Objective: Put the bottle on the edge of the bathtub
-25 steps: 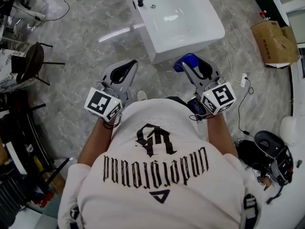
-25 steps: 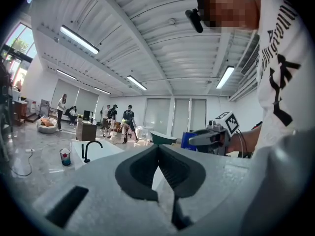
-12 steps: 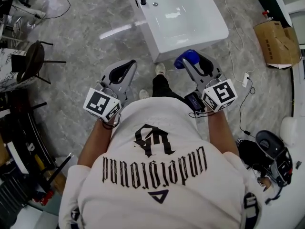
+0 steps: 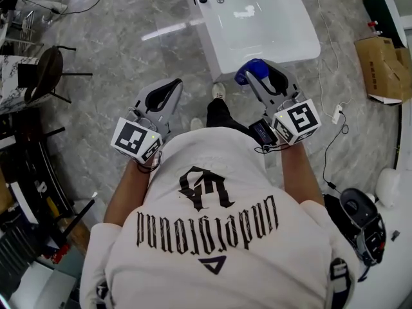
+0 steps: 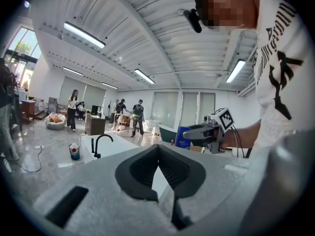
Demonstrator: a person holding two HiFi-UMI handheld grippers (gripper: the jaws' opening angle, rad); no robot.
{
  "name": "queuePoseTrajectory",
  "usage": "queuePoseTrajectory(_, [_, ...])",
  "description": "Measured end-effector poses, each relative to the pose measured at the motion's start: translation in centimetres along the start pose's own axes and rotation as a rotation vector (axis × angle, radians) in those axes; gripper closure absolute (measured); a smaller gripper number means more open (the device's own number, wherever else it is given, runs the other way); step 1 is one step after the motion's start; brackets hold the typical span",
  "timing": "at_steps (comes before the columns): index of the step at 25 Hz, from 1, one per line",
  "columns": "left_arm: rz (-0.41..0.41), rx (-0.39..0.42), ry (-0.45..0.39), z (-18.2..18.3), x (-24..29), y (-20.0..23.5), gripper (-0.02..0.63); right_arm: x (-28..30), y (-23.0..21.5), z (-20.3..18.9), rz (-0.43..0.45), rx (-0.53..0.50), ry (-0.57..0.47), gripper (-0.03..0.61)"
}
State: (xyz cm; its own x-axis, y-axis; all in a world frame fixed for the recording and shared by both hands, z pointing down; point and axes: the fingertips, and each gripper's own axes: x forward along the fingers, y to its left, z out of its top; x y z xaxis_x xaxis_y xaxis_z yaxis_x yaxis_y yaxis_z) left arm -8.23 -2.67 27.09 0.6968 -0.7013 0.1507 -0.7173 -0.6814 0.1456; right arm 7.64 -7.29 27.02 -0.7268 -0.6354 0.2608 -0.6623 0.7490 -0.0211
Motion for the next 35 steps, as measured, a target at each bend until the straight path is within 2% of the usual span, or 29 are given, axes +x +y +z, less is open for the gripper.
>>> queuePoseTrajectory(8, [0.022,-0.043,0.030,-1.0,4.4,3.1,0.598,5.1,-4.0,-0.5,0.056,-0.011,0.050,0.423])
queuePoseTrajectory(18, [0.072,-0.110,0.080,-3.6,10.3,7.5,0.598,11.2,-8.7,-3.0,0.142,-0.044,0.144,0.423])
queuePoseTrajectory(25, [0.126,-0.176,0.120,-5.8,13.5,10.8,0.598,15.4,-11.3,-5.5,0.212,-0.079,0.208,0.423])
queuePoseTrajectory(35, [0.154,-0.188,0.167,-8.9,17.6,14.0,0.598,20.4,-14.0,-9.8,0.290,-0.081,0.278,0.423])
